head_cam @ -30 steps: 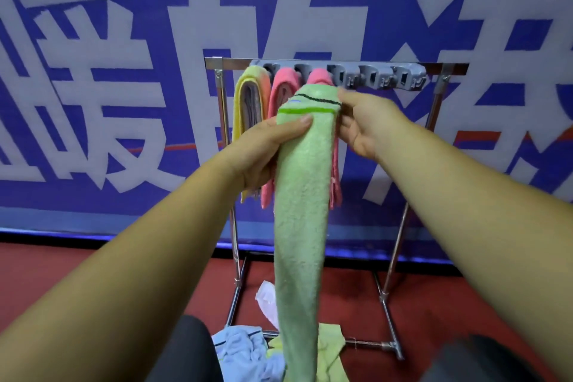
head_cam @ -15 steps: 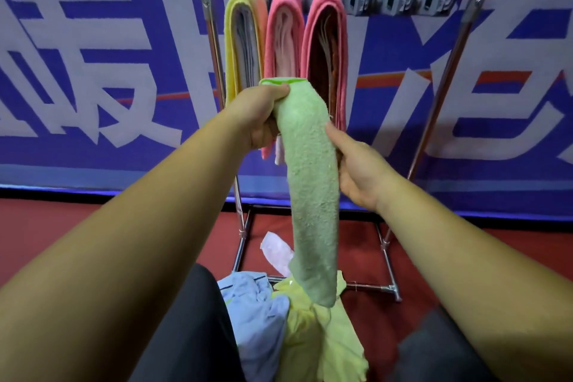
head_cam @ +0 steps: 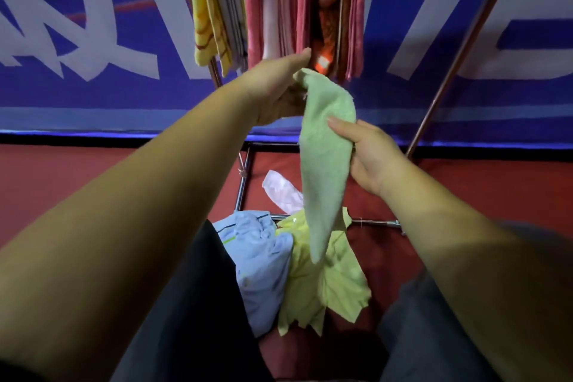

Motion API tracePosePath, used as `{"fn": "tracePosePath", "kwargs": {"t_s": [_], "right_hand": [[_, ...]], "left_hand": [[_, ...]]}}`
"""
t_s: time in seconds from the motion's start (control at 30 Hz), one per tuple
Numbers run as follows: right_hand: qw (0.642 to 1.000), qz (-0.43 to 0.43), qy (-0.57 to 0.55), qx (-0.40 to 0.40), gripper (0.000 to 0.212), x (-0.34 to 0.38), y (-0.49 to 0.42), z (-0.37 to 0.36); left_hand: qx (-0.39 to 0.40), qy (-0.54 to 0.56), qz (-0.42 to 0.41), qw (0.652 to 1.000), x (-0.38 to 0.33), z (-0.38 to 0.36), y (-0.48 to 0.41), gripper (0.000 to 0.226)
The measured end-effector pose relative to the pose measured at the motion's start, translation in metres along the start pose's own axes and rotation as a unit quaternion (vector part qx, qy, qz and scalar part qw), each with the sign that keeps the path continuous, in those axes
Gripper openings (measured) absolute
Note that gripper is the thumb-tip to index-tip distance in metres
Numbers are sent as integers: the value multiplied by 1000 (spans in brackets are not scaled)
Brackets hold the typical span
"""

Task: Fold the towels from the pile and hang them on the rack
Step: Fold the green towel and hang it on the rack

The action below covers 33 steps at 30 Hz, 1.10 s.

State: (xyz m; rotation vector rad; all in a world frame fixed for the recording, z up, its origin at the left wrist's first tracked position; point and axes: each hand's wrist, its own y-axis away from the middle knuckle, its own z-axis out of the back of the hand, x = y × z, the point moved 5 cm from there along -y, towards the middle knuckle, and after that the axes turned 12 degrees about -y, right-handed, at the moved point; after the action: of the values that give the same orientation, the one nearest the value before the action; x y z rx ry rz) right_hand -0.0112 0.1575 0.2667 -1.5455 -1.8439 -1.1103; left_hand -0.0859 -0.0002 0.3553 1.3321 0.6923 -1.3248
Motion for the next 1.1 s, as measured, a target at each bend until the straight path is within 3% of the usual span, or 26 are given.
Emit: {"fn": "tracePosePath", "kwargs": {"t_s": [0.13, 0.23, 0.33, 0.4, 0.53, 0.6, 0.7, 0.73, 0.87, 0.97, 1.07, 1.1], "right_hand": [[995, -39, -82, -51, 37, -15, -20, -1], [986, -99, -110, -76, 44, -25, -31, -1], [979, -112, -133, -105, 42, -31, -39, 0], [976, -103, -145, -124, 38, -33, -45, -2], [975, -84, -150, -141, 42, -38, -57, -8], [977, -71, -143, -144, 48, -40, -63, -10], [975, -58, -170, -132, 47, -42, -69, -13], [973, -55, -185, -127, 48, -42, -70, -13], [965, -61, -233, -103, 41, -37, -64, -16], [957, -55, -250, -136, 34, -31, -60, -6], [967, -79, -141, -197, 45, -35, -57, 6], [970, -106, -61, -208, 37, -40, -54, 10]], "left_hand": [[-11, -149, 28, 988, 53, -3, -11, 61], [-12, -180, 22, 983, 88, -7, -20, 69], [10, -164, 62, 984, 123, -19, -17, 35], [38, -183, 63, 980, 140, -30, -17, 36], [48, -238, -44, 969, 135, -53, -14, 20], [21, -273, -87, 958, 142, -59, -24, 23], [-59, -332, -83, 938, 194, -54, -69, 60], [-80, -338, -76, 935, 192, -53, -65, 62], [-167, -335, -10, 927, 161, -44, -34, 31], [-221, -331, -1, 917, 157, -32, -35, 20], [-264, -331, -21, 906, 142, -22, -24, 19], [-271, -334, -38, 902, 135, -20, -19, 19]]}}
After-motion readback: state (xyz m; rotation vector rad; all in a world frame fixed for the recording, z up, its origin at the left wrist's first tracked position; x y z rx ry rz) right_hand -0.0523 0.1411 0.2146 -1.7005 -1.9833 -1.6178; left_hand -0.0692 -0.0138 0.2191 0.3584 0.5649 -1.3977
